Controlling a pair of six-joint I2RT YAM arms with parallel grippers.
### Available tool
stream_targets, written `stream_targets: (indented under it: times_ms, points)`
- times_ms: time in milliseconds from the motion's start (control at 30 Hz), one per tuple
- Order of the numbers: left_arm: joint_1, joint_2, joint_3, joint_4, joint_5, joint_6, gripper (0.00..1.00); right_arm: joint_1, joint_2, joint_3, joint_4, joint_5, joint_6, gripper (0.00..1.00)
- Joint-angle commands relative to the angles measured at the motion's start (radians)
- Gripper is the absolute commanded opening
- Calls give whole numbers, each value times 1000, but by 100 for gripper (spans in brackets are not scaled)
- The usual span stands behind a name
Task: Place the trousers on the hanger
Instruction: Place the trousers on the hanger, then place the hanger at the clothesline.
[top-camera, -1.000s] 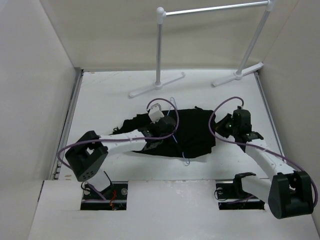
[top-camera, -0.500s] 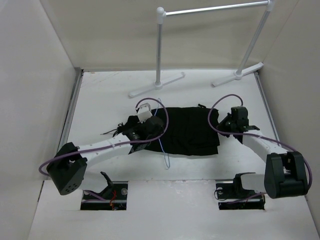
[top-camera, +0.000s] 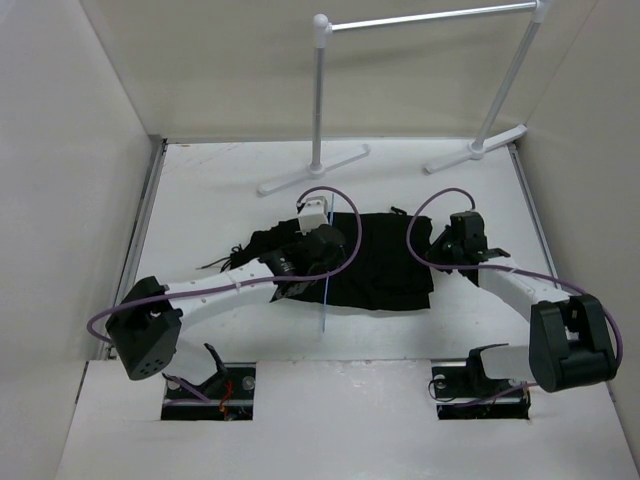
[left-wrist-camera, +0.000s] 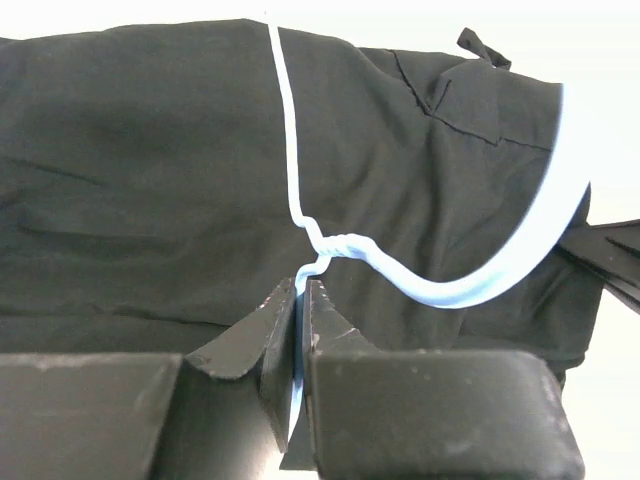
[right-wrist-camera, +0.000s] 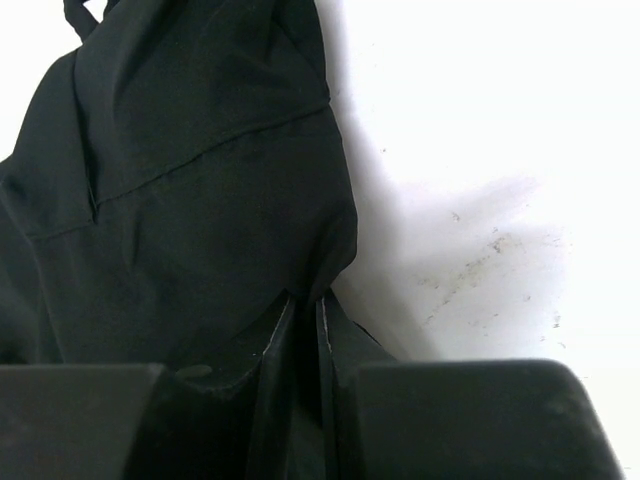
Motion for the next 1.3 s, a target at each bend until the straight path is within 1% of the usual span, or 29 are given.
stream_targets:
  times_ms: [0, 100, 167, 200, 300, 333, 400, 433, 533, 633, 700, 767, 867, 933, 1000, 1067, 1133, 1267]
  points:
    - [-19, -12, 51, 62, -15, 12, 1, 14, -32, 31, 29, 31, 4, 20]
    - [-31, -2, 59, 75, -20, -23, 1, 24, -38, 41, 15, 26, 4, 20]
    - [-36, -2, 62, 88, -20, -48, 1, 35, -49, 42, 7, 26, 5, 23]
    - [-39, -4, 70, 86, -23, -55, 1, 40, -61, 42, 1, 28, 5, 28]
    - [-50, -44, 122, 59, -50, -45, 0, 40, -141, 50, -56, 31, -10, 59]
    - [-51, -63, 143, 37, -57, -40, 0, 40, -182, 54, -80, 26, -22, 67]
    - [-45, -100, 195, -7, -60, -39, 0, 40, -277, 73, -134, 14, -47, 77]
    - [-44, -116, 226, -30, -61, -37, 0, 40, -328, 88, -161, 7, -60, 79]
    - [-39, -139, 313, -90, -57, -35, 0, 55, -452, 155, -255, -27, -100, 81]
    - [-42, -142, 375, -110, -50, -28, 0, 116, -549, 250, -327, -62, -128, 78]
    - [-42, -137, 410, -110, -41, -25, 0, 185, -586, 307, -327, -105, -131, 76]
    - [-39, -125, 446, -110, -24, -16, 0, 266, -593, 341, -291, -159, -121, 75]
    - [-41, -99, 508, -110, -4, 0, 0, 423, -574, 378, -179, -210, -97, 77]
    - [-45, -85, 538, -109, 0, 17, 0, 516, -549, 380, -82, -181, -91, 78]
    - [-47, -73, 558, -107, 0, 29, 0, 575, -493, 387, -25, -161, -94, 78]
    - [-47, -65, 568, -107, 0, 32, 0, 601, -427, 406, -4, -153, -102, 78]
    - [-47, -59, 582, -104, 0, 37, 0, 621, -367, 416, 31, -152, -108, 74]
    - [-47, -58, 593, -96, 0, 43, 0, 629, -299, 413, 102, -147, -110, 69]
